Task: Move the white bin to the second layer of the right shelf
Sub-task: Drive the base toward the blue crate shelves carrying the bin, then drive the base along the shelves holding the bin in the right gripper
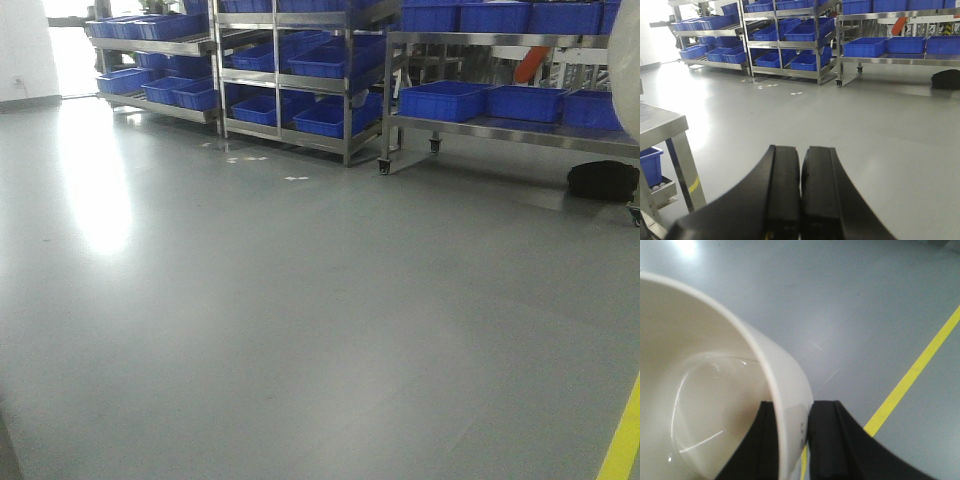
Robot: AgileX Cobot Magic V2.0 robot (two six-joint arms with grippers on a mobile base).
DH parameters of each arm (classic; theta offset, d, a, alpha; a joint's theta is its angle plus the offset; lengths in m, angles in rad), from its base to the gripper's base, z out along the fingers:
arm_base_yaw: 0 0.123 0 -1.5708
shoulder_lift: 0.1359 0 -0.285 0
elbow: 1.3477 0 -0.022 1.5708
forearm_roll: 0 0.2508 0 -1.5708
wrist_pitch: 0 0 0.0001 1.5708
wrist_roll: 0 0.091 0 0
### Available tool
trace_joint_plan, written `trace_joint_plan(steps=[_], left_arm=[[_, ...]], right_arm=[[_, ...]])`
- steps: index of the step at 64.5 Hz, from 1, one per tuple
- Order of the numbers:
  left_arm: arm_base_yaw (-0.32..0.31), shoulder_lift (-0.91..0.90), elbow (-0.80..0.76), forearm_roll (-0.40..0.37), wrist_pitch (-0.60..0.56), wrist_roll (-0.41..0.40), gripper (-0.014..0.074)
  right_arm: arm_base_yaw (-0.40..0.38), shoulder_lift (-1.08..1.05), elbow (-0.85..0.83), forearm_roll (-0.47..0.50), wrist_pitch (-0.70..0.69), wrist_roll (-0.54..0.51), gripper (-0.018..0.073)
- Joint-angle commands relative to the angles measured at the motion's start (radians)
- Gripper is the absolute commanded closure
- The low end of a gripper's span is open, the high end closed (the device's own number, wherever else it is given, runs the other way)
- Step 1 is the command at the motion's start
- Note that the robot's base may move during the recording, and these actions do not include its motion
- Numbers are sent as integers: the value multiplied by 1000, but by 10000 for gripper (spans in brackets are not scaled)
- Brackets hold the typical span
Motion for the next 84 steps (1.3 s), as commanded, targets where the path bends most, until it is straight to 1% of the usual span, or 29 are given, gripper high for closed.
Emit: trace_joint_plan(steps=[1,84], left_arm=[[-1,-14,37,-2,-85,2,512],[-1,-14,37,-2,-85,2,512]], right_arm=[[-6,7,-31,-16,-100,1,489],[-6,7,-31,-16,-100,1,489]])
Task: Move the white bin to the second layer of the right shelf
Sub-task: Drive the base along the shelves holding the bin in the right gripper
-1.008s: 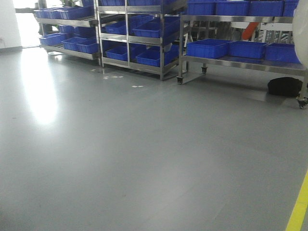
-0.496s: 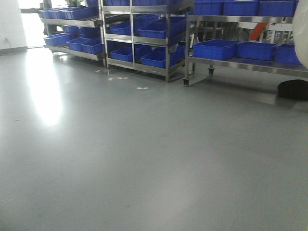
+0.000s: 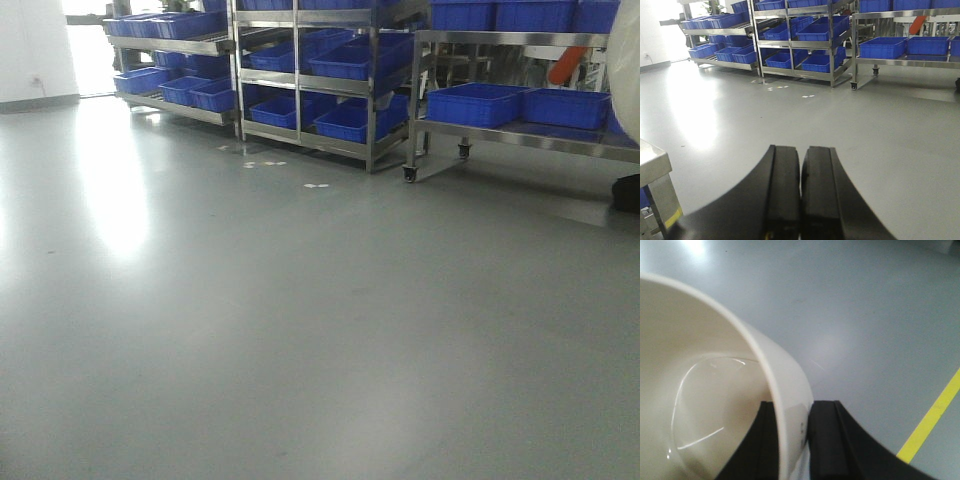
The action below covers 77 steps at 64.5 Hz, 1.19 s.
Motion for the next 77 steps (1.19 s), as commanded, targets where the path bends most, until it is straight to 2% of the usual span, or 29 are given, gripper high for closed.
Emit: trace_joint_plan(steps=[1,77], left_arm=[[-1,-14,37,-2,-85,2,512],[-1,-14,37,-2,-85,2,512]], right_arm=[[-6,7,-31,-16,-100,1,489],[-6,7,-31,-16,-100,1,489]])
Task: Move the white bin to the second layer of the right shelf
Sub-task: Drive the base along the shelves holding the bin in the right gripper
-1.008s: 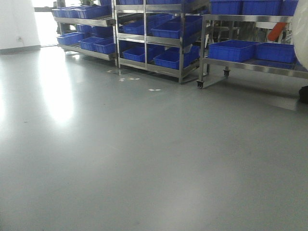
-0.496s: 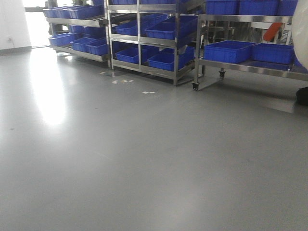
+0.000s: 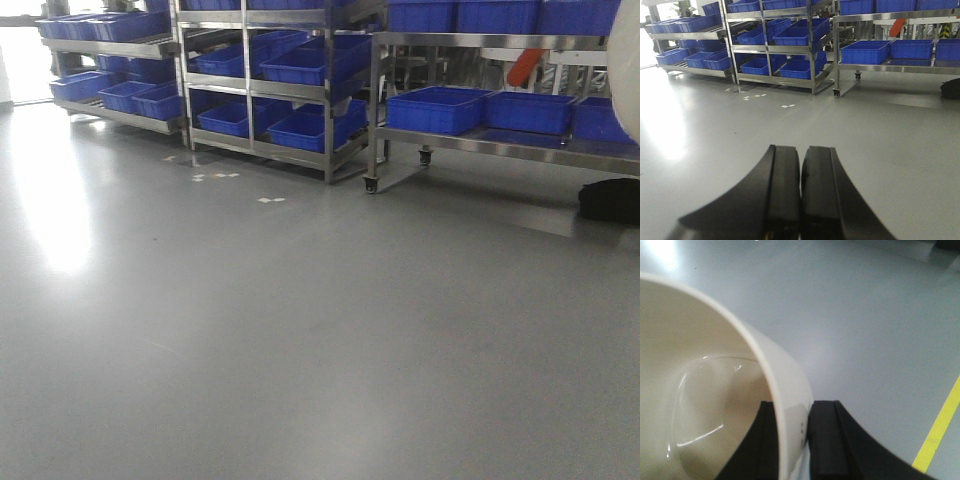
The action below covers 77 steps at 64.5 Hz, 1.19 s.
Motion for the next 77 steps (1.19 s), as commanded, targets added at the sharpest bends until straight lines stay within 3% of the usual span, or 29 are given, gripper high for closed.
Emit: trace_joint_plan(steps=[1,77], left_arm=[[-1,-14,37,-2,-85,2,512],[-1,-14,37,-2,-85,2,512]], right_arm=[[-6,7,-31,-16,-100,1,489],[-6,7,-31,-16,-100,1,489]])
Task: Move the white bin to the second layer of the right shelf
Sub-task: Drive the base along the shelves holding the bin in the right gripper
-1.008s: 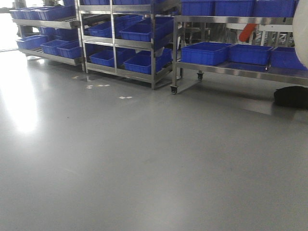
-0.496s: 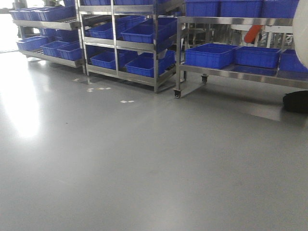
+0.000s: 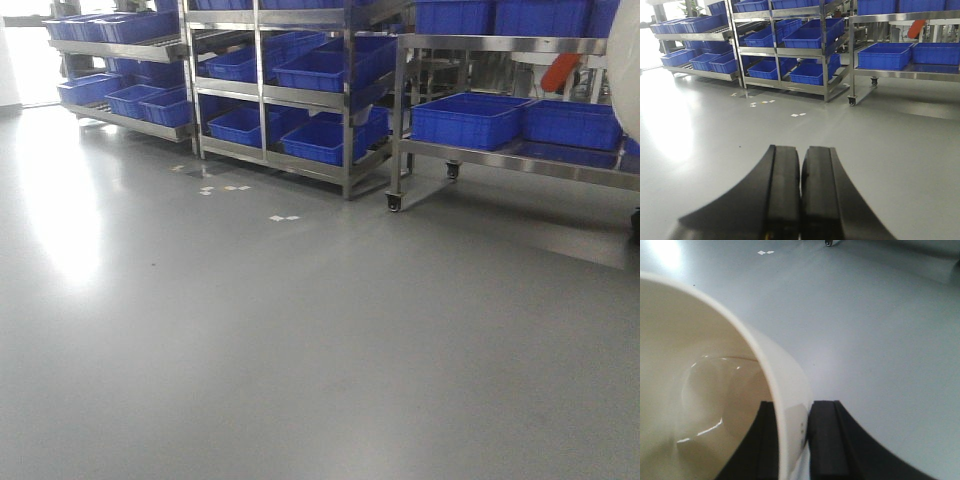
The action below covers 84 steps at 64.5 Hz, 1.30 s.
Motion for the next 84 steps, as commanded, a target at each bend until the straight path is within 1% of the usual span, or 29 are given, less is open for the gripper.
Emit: trace_joint_plan(steps=[1,84], left_arm=[[-1,-14,37,-2,-85,2,512],[-1,-14,37,-2,-85,2,512]], right_arm=[[-6,7,-31,-16,-100,1,489],[-6,7,-31,-16,-100,1,489]])
